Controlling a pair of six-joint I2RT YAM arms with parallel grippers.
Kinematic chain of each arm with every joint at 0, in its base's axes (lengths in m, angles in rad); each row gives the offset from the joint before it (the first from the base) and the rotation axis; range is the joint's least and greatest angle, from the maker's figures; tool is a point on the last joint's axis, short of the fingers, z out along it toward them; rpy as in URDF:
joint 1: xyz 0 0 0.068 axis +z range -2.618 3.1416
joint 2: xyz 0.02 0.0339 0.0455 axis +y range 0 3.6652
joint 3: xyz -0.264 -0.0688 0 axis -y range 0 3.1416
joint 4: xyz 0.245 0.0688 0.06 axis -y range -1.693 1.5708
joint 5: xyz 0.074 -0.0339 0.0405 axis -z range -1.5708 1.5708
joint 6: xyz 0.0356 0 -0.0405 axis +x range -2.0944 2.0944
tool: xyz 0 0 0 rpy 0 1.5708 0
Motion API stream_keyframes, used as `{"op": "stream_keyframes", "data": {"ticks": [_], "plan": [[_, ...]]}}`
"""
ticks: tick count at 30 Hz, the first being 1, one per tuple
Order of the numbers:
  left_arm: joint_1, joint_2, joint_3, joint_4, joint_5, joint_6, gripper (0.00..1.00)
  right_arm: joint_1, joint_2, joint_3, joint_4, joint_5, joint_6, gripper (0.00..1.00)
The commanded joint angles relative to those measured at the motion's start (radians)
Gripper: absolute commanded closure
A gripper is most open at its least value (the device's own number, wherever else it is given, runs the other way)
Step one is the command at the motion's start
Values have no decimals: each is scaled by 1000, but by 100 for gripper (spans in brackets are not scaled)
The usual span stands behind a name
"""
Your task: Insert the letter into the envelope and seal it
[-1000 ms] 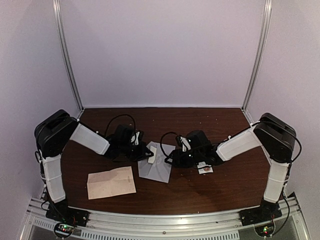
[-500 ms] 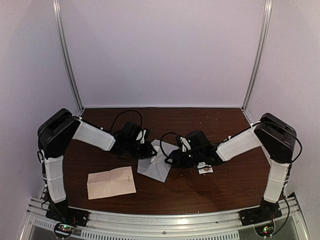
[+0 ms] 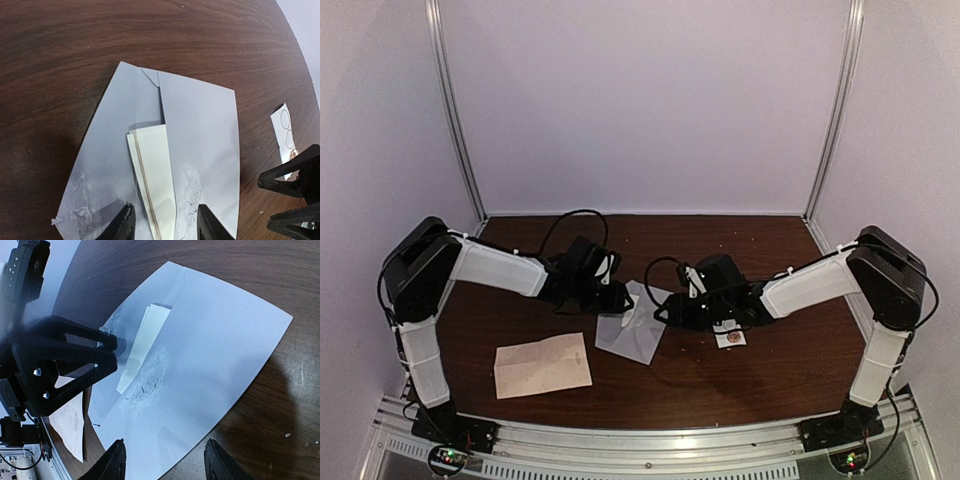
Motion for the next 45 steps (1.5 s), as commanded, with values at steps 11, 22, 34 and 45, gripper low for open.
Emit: {"op": "stream_keyframes", "data": {"ticks": [11, 22, 34, 45], "plan": [[19, 44, 32, 93, 25, 1, 68, -19, 36, 14, -9, 63, -6, 47], [27, 101, 37, 108, 51, 4, 74, -25, 84, 23, 15, 36, -3, 49], [27, 129, 17, 172, 138, -22, 100, -25, 152, 59, 36, 1, 2, 51], [27, 123, -21, 231, 179, -51, 97, -25, 164, 69, 33, -1, -1, 52]]}}
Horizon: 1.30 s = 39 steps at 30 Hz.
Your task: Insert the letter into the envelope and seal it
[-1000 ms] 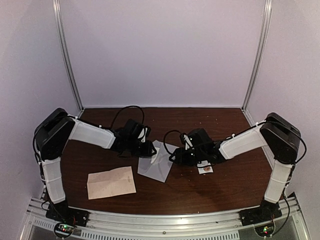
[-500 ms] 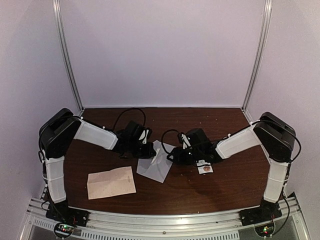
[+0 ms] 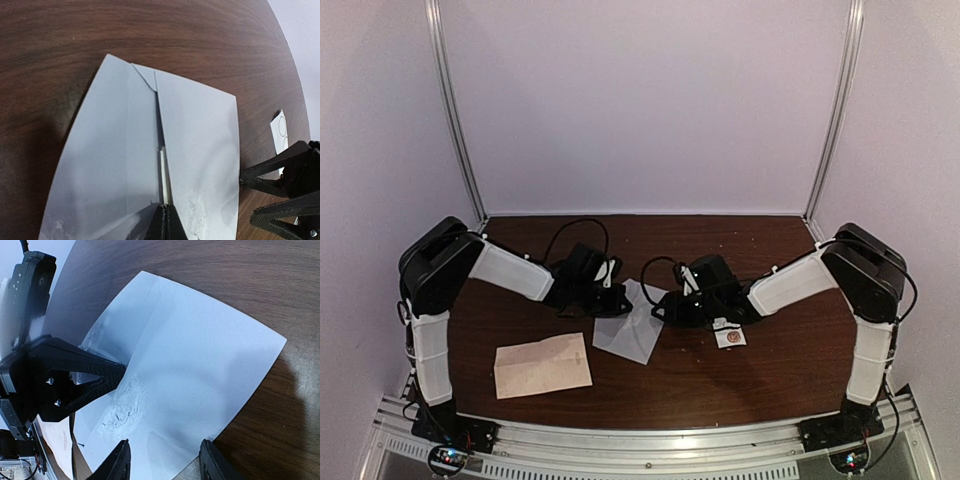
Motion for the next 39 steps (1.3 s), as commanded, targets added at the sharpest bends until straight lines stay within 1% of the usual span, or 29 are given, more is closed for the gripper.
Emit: {"op": "stream_keyframes", "data": {"ticks": [1, 6, 9, 12, 16, 20, 27, 31, 39], "plan": [[-10, 7, -16, 74, 51, -12, 95, -2, 36, 4, -30, -5, 1, 52], [-5, -43, -36, 72, 21, -22, 83, -4, 21, -6, -33, 8, 2, 52], [6, -86, -79, 107, 12, -48, 75, -8, 13, -11, -33, 9, 0, 52], [9, -101, -88, 123, 26, -55, 70, -7, 12, -11, -32, 7, 0, 52], [9, -98, -86, 137, 52, -68, 67, -7, 14, -10, -31, 6, 0, 52], [9, -132, -104, 146, 4, -76, 62, -9, 10, -16, -31, 10, 0, 52], [9, -175, -140, 140, -89, -105, 60, -10, 10, -11, -33, 8, 0, 52], [8, -162, -143, 177, -40, -113, 58, -9, 13, -10, -32, 7, 0, 52], [8, -74, -94, 203, 64, -120, 53, -9, 17, -4, -35, 4, 1, 52]]}}
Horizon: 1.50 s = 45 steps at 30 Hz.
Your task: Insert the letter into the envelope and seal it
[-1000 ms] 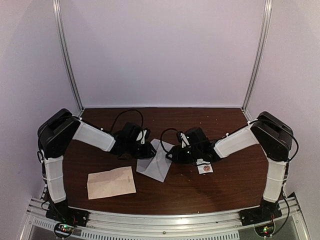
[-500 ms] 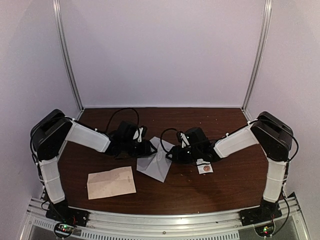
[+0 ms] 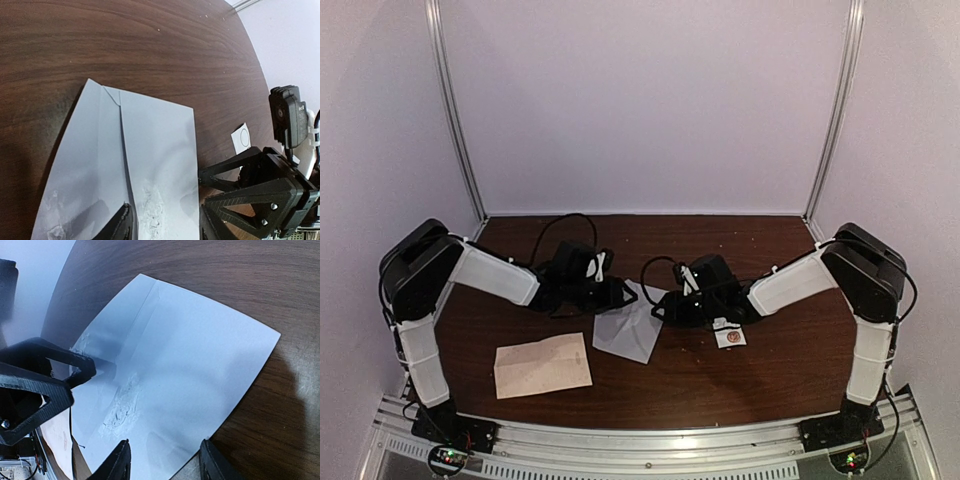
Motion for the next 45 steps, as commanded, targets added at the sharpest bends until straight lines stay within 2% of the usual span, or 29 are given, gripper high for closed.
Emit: {"op": "stream_keyframes", "data": {"ticks": [1, 11, 28, 33, 39, 45], "plan": [[4, 62, 34, 55, 62, -11, 52, -5, 18, -2, -37, 5, 0, 52], [-2, 108, 46, 42, 80, -6, 50, -6, 25, 4, -39, -1, -1, 52], [-34, 146, 67, 76, 125, -22, 54, -5, 25, 12, -32, 1, 5, 52], [-34, 71, 68, 14, 23, 39, 53, -9, -25, -1, -39, 32, -7, 51], [-34, -136, 42, -103, -143, 157, 51, -26, -121, -30, -54, 62, -44, 42], [-32, -334, -61, -250, -233, 154, 47, -29, -216, -71, -50, 66, -73, 37]]}}
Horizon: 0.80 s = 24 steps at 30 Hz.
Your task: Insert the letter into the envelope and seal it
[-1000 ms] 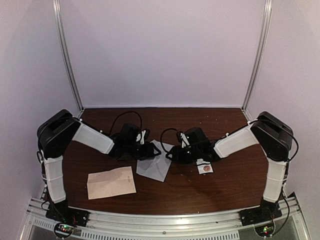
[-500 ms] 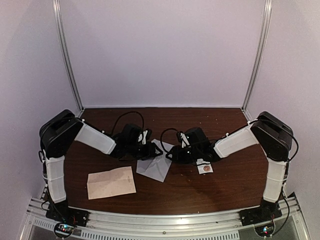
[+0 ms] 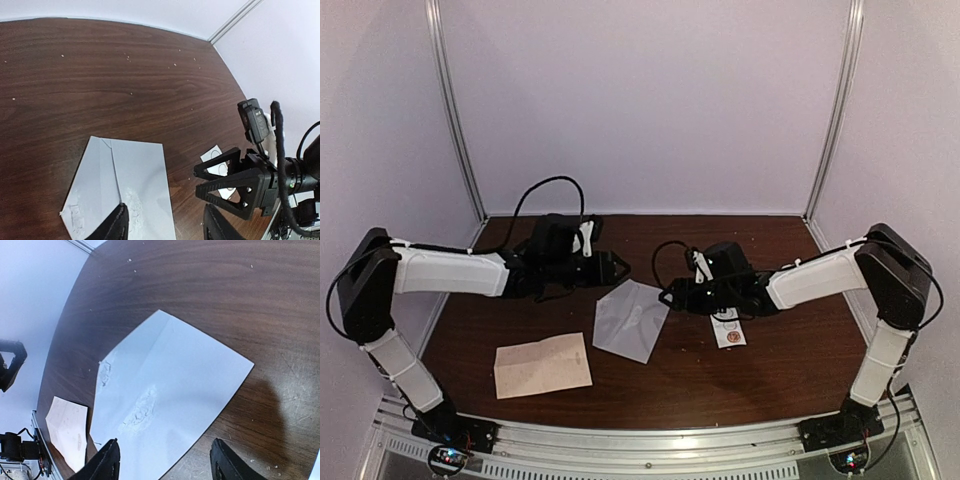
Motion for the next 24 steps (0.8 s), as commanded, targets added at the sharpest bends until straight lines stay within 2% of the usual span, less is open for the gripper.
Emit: {"op": "stream_keyframes", "data": {"ticks": [1, 7, 13, 18, 24], "plan": [[-1, -122, -101, -136, -98, 12, 48, -4, -89, -44, 16, 17, -32, 37], [-1, -297, -324, -244, -122, -118, 47, 3, -170, -132, 67, -32, -23, 37], [-1, -430, -483, -269, -66, -214, 46, 25, -199, -183, 64, -21, -13, 37], [-1, -524, -554, -268, -98, -251, 45, 49, -206, -204, 79, -9, 2, 38], [-1, -511, -573, -300, -105, -252, 44, 67, -191, -193, 74, -1, 5, 38]]}}
